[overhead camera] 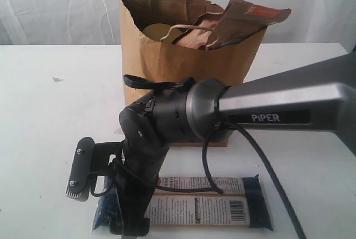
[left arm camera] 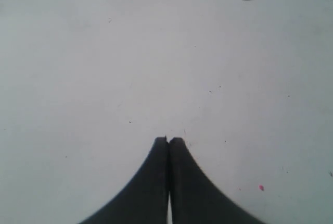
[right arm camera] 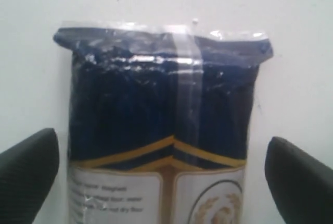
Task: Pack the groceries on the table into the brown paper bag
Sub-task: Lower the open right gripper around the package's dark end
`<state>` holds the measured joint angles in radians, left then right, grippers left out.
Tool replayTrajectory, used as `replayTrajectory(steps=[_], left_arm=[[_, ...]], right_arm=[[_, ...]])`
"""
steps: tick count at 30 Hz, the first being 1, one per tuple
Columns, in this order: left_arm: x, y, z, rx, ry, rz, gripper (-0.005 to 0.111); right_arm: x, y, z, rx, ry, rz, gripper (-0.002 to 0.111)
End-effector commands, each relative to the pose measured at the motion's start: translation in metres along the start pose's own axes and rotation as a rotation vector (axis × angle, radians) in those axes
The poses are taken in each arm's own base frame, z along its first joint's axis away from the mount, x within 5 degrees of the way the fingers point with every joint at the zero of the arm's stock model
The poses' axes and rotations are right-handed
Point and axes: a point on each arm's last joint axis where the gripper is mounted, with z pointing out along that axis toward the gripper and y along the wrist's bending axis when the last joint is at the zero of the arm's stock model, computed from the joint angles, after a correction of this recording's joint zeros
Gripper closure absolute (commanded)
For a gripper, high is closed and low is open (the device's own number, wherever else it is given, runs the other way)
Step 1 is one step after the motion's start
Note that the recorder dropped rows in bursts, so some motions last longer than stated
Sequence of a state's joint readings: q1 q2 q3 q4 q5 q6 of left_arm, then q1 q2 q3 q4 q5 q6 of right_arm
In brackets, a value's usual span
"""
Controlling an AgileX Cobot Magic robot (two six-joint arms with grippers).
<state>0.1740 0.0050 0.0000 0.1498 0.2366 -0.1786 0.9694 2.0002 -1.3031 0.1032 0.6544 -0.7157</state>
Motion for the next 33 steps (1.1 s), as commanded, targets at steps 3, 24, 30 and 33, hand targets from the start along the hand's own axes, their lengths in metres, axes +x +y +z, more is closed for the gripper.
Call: replayTrajectory(steps=[3, 24, 30, 33], left_arm=[[-0.001, 0.000, 0.000, 0.007, -0.010, 0.003, 0.107], [-0.001, 0.000, 0.000, 0.007, -0.010, 0.003, 0.107], [-0.001, 0.000, 0.000, 0.007, -0.010, 0.003, 0.107], [-0.001, 0.000, 0.000, 0.007, -0.010, 0.003, 0.107]], right_arm=[[-0.002, -0.003, -0.001, 0.024, -0.031, 0.012, 0.003], [0.007, 0.006, -0.002, -0.076, 0.070, 0.070, 0.022], [0.008, 0.005, 0.005, -0.075, 0.078, 0.086, 0.029], [0.009, 0.006, 0.010, -0.078, 0.089, 0.084, 0.030]])
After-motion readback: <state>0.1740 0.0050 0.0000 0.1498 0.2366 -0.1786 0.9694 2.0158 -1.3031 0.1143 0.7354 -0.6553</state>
